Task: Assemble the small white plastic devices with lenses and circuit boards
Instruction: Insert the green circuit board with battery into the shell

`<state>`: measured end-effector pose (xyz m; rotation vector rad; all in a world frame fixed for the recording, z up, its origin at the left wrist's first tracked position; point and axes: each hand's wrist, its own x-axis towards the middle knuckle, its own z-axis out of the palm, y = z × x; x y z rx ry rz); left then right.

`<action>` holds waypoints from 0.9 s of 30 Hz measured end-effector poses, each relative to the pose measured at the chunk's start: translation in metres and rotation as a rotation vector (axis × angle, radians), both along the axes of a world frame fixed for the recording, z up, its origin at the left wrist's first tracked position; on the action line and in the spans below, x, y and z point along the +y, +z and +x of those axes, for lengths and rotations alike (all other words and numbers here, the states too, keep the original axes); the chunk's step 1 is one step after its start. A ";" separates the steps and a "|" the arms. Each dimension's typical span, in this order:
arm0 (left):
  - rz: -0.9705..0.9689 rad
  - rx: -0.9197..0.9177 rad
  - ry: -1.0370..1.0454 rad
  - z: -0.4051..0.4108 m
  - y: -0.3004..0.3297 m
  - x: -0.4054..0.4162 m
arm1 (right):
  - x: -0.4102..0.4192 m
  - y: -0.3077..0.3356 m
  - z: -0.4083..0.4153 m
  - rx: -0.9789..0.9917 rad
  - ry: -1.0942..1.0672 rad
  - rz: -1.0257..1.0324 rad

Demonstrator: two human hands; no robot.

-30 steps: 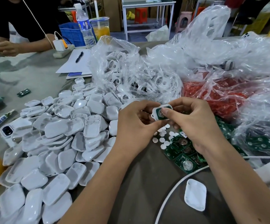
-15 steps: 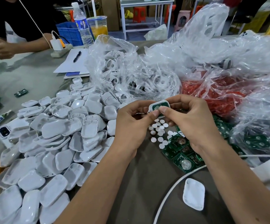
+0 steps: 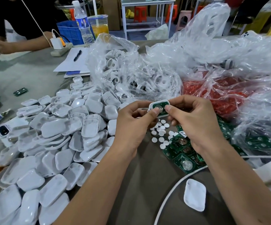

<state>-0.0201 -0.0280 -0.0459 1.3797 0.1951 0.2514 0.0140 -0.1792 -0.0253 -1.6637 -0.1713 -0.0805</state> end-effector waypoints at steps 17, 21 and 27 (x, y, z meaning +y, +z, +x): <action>0.150 -0.123 0.013 0.000 -0.003 -0.001 | 0.000 0.003 -0.003 0.022 0.015 0.005; 0.164 -0.129 0.021 -0.001 -0.003 -0.001 | 0.000 0.003 -0.003 0.005 0.007 -0.019; 0.079 -0.122 -0.005 0.001 -0.003 0.001 | 0.000 0.002 -0.003 0.014 0.043 -0.010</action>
